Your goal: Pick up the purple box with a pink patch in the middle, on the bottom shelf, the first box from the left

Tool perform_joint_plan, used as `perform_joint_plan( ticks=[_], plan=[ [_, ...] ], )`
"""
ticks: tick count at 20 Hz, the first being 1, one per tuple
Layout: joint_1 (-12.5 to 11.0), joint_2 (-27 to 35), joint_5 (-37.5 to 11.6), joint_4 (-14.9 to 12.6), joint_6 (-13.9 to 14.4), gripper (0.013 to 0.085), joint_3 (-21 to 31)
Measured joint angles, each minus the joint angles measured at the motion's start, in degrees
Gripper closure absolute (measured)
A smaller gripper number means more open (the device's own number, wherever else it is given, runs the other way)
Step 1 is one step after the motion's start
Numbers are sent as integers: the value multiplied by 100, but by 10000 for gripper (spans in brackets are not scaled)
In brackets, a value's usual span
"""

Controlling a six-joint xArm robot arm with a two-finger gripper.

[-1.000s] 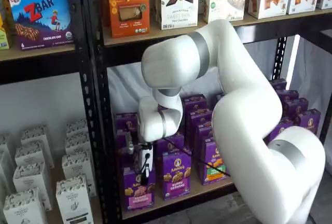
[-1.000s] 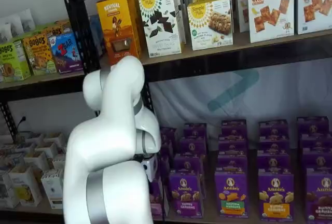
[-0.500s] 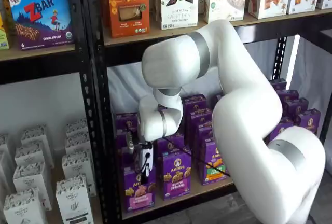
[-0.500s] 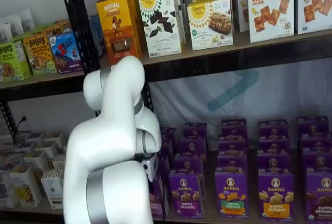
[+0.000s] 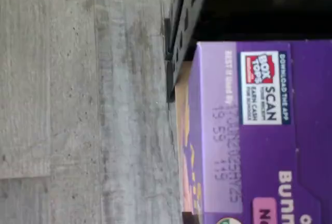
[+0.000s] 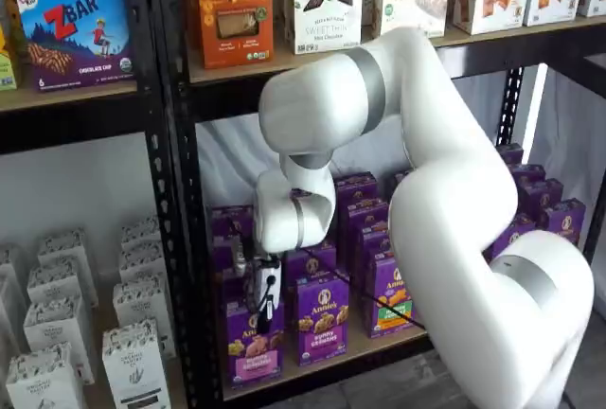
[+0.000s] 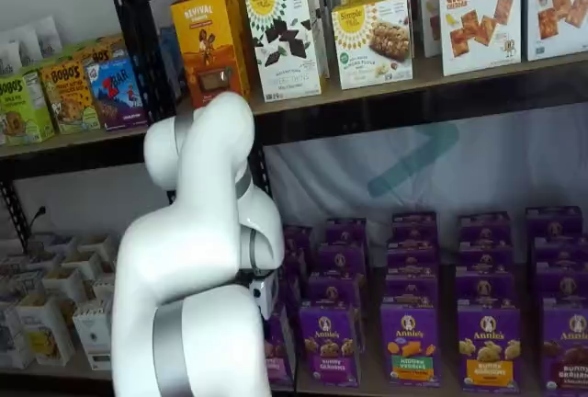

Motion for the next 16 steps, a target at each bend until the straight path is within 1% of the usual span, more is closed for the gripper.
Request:
perform_joint_plan(
  ticks=[2, 3, 5, 7, 9, 13, 16],
  plan=[
    [13, -116, 23, 60, -43, 610, 121],
    [21, -180, 15, 47, -25, 610, 196],
    [35, -351, -10, -111, 132, 610, 406],
    [63, -542, -61, -114, 155, 610, 646],
    [80, -748, -68, -179, 229, 610, 893],
    [83, -1213, -99, -469, 495, 610, 1451],
    [63, -1745, -52, -503, 503, 610, 2044]
  ],
)
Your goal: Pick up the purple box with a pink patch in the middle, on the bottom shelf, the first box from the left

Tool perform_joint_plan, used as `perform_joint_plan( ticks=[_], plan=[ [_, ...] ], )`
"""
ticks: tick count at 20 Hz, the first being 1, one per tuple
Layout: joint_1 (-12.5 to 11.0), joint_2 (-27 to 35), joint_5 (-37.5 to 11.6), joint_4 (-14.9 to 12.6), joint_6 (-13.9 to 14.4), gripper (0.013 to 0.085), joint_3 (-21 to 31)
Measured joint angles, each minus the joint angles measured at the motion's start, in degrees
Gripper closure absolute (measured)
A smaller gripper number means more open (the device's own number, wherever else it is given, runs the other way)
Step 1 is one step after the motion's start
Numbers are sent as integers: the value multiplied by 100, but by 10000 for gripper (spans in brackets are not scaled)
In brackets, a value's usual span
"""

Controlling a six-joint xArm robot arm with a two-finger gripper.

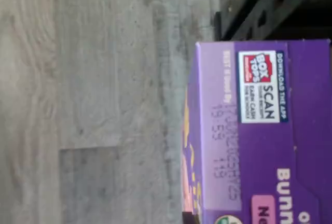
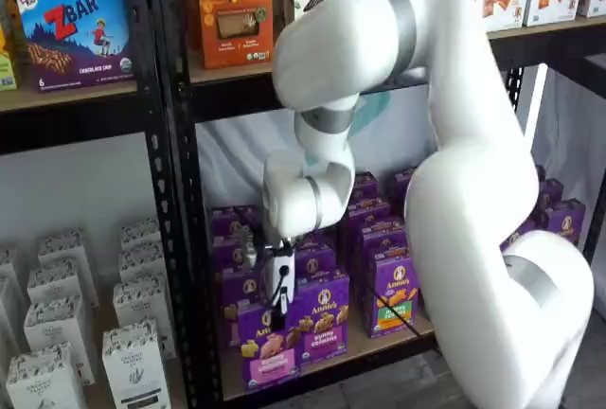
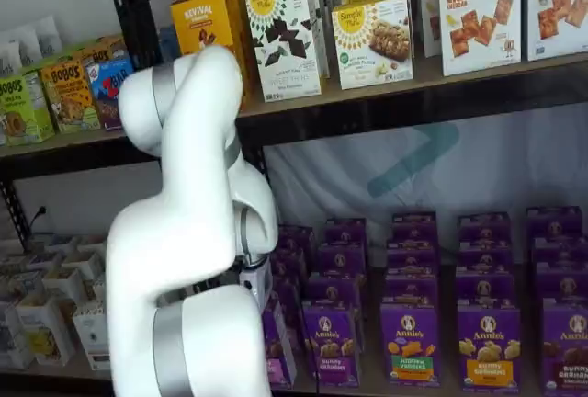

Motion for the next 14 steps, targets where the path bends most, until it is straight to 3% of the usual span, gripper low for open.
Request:
perform_joint_plan(
  ticks=[14],
  plan=[
    [-160, -1656, 270, -310, 137, 610, 1657]
  ],
)
